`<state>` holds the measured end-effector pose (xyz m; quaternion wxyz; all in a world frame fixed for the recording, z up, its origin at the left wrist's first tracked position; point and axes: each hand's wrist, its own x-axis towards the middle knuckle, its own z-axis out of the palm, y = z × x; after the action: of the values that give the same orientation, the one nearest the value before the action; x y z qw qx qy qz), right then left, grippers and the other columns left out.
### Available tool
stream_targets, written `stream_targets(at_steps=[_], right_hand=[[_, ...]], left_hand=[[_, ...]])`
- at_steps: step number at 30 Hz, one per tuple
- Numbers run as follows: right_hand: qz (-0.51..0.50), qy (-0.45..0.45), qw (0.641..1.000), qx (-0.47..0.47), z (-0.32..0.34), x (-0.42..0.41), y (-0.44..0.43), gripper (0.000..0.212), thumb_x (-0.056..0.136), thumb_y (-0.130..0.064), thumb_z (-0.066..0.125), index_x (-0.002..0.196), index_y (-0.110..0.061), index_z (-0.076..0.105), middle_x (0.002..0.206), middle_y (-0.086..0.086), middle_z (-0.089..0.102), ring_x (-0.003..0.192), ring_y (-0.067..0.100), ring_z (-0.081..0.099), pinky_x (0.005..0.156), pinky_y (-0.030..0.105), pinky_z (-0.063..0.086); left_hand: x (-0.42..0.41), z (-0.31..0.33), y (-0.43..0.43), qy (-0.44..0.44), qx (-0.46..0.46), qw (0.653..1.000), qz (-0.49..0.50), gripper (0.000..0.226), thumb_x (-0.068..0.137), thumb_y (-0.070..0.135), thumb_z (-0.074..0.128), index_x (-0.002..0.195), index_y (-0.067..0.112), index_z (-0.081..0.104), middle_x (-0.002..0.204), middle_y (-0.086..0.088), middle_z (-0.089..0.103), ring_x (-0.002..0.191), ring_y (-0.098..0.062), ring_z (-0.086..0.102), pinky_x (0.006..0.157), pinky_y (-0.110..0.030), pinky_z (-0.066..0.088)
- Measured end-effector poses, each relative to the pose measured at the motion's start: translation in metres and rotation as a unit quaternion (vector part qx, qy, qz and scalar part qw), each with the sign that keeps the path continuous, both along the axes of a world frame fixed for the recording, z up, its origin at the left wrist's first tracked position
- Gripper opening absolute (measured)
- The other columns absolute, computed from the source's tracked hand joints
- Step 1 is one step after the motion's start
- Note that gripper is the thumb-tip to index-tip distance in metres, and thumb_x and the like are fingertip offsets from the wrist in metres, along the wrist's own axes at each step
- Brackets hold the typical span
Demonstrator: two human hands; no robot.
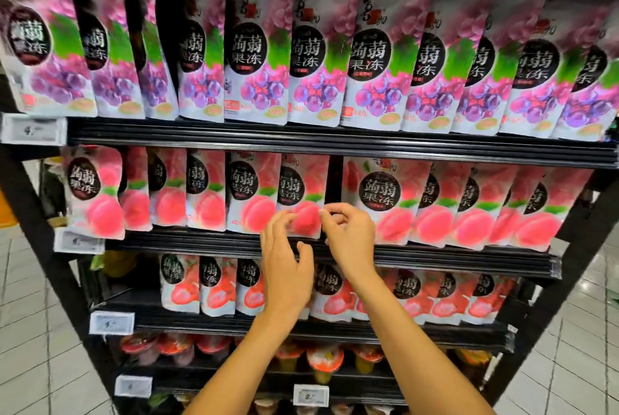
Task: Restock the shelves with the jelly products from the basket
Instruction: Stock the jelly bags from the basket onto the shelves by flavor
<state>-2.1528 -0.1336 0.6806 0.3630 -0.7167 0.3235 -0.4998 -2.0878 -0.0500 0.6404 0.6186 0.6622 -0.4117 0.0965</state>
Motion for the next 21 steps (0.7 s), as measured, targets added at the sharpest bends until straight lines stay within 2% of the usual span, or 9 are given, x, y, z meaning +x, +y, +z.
stream_targets(at_steps=[4,8,13,15,17,19,21], right_hand=[[-0.039,-0.011,0.999,0.007,-0.002,-0.017,-0.003,0.014,0.089,-0.018,0.063,0.077,-0.022,0.07,0.052,0.007,0.06,0.054,0.026,0.062,0.057,0.037,0.05],[-0.083,-0.016,0.996,0.007,-0.001,-0.04,-0.011,0.012,0.091,-0.019,0.063,0.081,-0.018,0.071,0.055,0.012,0.064,0.056,0.029,0.063,0.06,0.035,0.053],[-0.097,-0.018,0.995,0.004,0.0,-0.056,-0.015,0.022,0.09,-0.019,0.063,0.07,-0.03,0.065,0.053,0.012,0.059,0.05,0.011,0.051,0.054,0.019,0.045],[-0.091,-0.022,0.996,0.009,0.001,-0.057,-0.015,0.022,0.09,-0.019,0.063,0.071,-0.03,0.065,0.05,0.003,0.056,0.049,0.007,0.049,0.054,0.014,0.042],[-0.098,-0.03,0.995,0.015,0.001,-0.055,-0.013,0.014,0.09,-0.018,0.064,0.078,-0.026,0.066,0.051,-0.005,0.056,0.049,0.0,0.051,0.057,0.014,0.041],[-0.12,-0.058,0.991,0.009,0.0,-0.051,-0.008,0.004,0.09,-0.016,0.065,0.093,-0.018,0.064,0.056,-0.009,0.057,0.059,-0.01,0.055,0.063,0.004,0.038],[-0.143,-0.097,0.985,-0.014,0.0,-0.044,-0.001,0.011,0.089,-0.015,0.066,0.097,-0.01,0.061,0.062,-0.013,0.059,0.068,-0.016,0.055,0.067,0.0,0.037]], left_hand=[[-0.01,-0.001,-0.001,-0.016,0.036,0.998,-0.043,0.05,0.085,-0.001,0.052,0.131,0.02,0.049,0.135,0.013,0.047,0.131,-0.005,0.038,0.111,-0.023,0.03],[-0.029,-0.002,-0.007,-0.033,0.053,0.995,-0.082,0.051,0.086,0.001,0.05,0.133,0.021,0.048,0.136,0.015,0.046,0.131,0.0,0.036,0.113,-0.023,0.029],[-0.041,0.0,-0.009,-0.033,0.035,0.993,-0.107,0.051,0.086,-0.001,0.051,0.132,0.019,0.049,0.135,0.01,0.048,0.131,-0.004,0.038,0.112,-0.023,0.03],[-0.038,0.001,-0.008,-0.028,0.037,0.993,-0.106,0.049,0.087,-0.001,0.051,0.132,0.019,0.049,0.135,0.01,0.048,0.13,-0.004,0.038,0.112,-0.022,0.03],[-0.033,0.002,-0.005,-0.022,0.042,0.994,-0.097,0.048,0.087,-0.001,0.051,0.132,0.017,0.049,0.137,0.009,0.047,0.131,-0.004,0.037,0.112,-0.02,0.028],[-0.023,0.002,0.002,-0.019,0.034,0.996,-0.084,0.048,0.087,-0.002,0.052,0.131,0.016,0.05,0.137,0.008,0.047,0.13,-0.004,0.037,0.111,-0.013,0.025],[-0.011,0.003,0.009,-0.023,0.018,0.998,-0.058,0.047,0.086,-0.003,0.052,0.128,0.017,0.051,0.134,0.008,0.049,0.129,-0.006,0.039,0.109,-0.011,0.024]])
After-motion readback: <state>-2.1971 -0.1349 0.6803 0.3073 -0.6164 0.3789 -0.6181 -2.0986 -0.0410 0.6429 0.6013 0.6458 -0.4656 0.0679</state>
